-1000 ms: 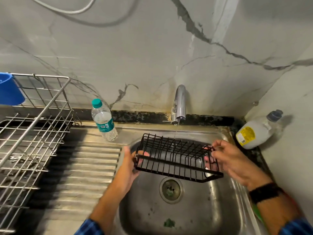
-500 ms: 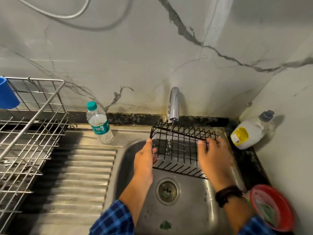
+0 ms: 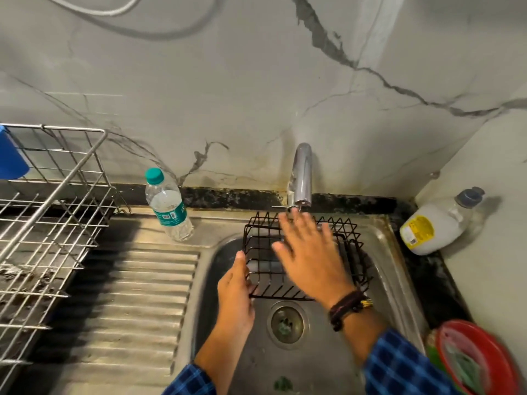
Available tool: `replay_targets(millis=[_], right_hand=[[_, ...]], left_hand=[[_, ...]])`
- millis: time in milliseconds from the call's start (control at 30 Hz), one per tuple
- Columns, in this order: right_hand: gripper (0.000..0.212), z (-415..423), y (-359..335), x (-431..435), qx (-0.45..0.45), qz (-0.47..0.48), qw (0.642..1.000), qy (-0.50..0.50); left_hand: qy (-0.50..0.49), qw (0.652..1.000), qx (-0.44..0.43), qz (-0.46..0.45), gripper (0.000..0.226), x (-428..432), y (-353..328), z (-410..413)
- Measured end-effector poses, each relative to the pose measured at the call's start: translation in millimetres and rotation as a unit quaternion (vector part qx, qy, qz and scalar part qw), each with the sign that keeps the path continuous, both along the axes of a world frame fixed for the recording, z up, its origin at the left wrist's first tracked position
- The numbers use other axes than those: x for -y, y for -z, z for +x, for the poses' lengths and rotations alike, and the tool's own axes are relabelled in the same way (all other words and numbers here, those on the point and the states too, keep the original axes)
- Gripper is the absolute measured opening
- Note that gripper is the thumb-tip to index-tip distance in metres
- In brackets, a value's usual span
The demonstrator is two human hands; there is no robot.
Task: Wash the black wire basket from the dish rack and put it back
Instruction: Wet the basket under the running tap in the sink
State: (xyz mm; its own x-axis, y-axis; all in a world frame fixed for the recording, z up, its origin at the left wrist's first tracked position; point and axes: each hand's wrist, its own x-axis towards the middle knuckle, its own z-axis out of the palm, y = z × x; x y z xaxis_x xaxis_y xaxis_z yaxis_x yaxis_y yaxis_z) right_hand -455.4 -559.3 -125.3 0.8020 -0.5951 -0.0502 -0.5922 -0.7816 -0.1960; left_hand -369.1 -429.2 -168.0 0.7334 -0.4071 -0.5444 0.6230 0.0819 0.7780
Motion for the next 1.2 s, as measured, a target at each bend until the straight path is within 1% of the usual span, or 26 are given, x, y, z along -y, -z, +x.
replay_targets(millis=[67,133,167,200,233,300,333,367,400,467,500,533,567,600,633,667,700,733,800,833,867,933,1033,1100,1167,1200], right_hand=[[0.067,-20.3,2.9,29.6,-0.036,0.027,0.994,0.098],[0.073,-24.0,1.8,35.1,-0.041,0.07,0.983,0.167],[0.077,-17.1,0.1,26.4,-0.038,0.068,0.98,0.182],[0.081,-6.3,-2.1,12.3,-0.032,0.05,0.982,0.177],[0.082,6.5,-5.2,-5.6,-0.021,0.032,0.989,0.145],[0.078,29.0,-11.2,-41.2,0.017,0.015,1.0,0.018],[0.073,35.3,-12.7,-52.2,0.027,0.01,0.999,-0.046],[0.069,36.6,-14.7,-54.2,0.034,0.004,0.996,-0.084],[0.066,32.8,-15.5,-46.4,0.039,-0.006,0.995,-0.095],[0.065,11.1,-9.9,-16.6,0.028,-0.031,0.998,-0.05],[0.067,-3.1,-4.3,-0.1,0.016,-0.027,1.0,0.0],[0.069,-16.7,0.0,14.0,0.006,-0.005,0.998,0.061],[0.071,-27.4,2.0,21.6,0.019,0.042,0.991,0.127],[0.075,-33.6,1.6,22.6,0.059,0.103,0.974,0.194],[0.078,-35.2,1.5,20.2,0.115,0.161,0.947,0.252],[0.078,-33.8,2.4,16.3,0.171,0.204,0.918,0.295],[0.073,-33.3,-0.3,13.9,0.218,0.234,0.889,0.328],[0.066,-34.5,-1.9,15.6,0.254,0.269,0.861,0.349],[0.054,-39.0,-8.9,24.9,0.303,0.392,0.792,0.357],[0.054,-41.7,-13.6,28.2,0.309,0.459,0.757,0.346],[0.059,-42.8,-18.3,30.6,0.306,0.5,0.743,0.323],[0.068,-39.5,-25.5,30.1,0.297,0.5,0.771,0.26],[0.069,-25.7,-44.8,23.4,0.325,0.447,0.805,0.214],[0.071,-18.3,-56.2,20.0,0.294,0.403,0.846,0.186],[0.076,-14.1,-66.2,17.2,0.246,0.344,0.893,0.154],[0.077,-12.1,-71.0,15.5,0.226,0.316,0.911,0.135]], left_hand=[[-0.03,0.999,-0.014,-0.008,0.037,-9.5,8.8,11.1],[-0.035,0.999,-0.015,-0.02,0.037,-14.2,14.4,17.5],[-0.035,0.999,-0.015,-0.021,0.036,-14.5,16.4,18.2],[-0.033,0.999,-0.014,-0.021,0.036,-12.7,18.4,16.4],[-0.028,0.999,-0.01,-0.025,0.036,-10.8,16.9,13.1],[-0.014,0.999,0.0,-0.045,0.037,-6.8,11.0,6.0],[-0.013,0.998,0.001,-0.059,0.036,-6.9,9.9,5.4],[-0.016,0.997,-0.001,-0.069,0.034,-7.2,8.5,6.1],[-0.027,0.996,-0.007,-0.081,0.031,-8.4,6.5,8.5],[-0.053,0.994,-0.018,-0.093,0.025,-12.7,5.2,18.3],[-0.055,0.994,-0.019,-0.096,0.022,-15.8,6.3,23.0],[-0.055,0.993,-0.021,-0.102,0.021,-18.4,4.8,24.9],[-0.051,0.993,-0.024,-0.107,0.021,-21.0,7.1,26.3],[-0.045,0.993,-0.025,-0.106,0.021,-21.5,7.5,26.1],[-0.038,0.994,-0.023,-0.104,0.022,-20.3,7.2,25.2],[-0.037,0.994,-0.019,-0.102,0.021,-18.7,5.6,24.2],[-0.038,0.994,-0.018,-0.101,0.02,-16.8,6.5,24.5],[-0.044,0.994,-0.019,-0.101,0.019,-15.4,7.4,25.5],[-0.041,0.992,-0.03,-0.115,0.021,-17.2,8.2,32.1],[-0.036,0.99,-0.04,-0.129,0.024,-20.3,10.1,35.6],[-0.03,0.989,-0.049,-0.139,0.028,-23.6,10.6,37.5],[-0.014,0.989,-0.059,-0.138,0.038,-30.4,13.8,37.0],[-0.012,0.989,-0.114,-0.089,0.044,-41.6,23.6,27.1],[-0.006,0.987,-0.155,-0.03,0.048,-49.9,30.9,20.1],[0.014,0.982,-0.189,-0.017,0.059,-52.0,34.1,16.5],[0.021,0.981,-0.192,-0.016,0.065,-50.2,31.3,14.7]])
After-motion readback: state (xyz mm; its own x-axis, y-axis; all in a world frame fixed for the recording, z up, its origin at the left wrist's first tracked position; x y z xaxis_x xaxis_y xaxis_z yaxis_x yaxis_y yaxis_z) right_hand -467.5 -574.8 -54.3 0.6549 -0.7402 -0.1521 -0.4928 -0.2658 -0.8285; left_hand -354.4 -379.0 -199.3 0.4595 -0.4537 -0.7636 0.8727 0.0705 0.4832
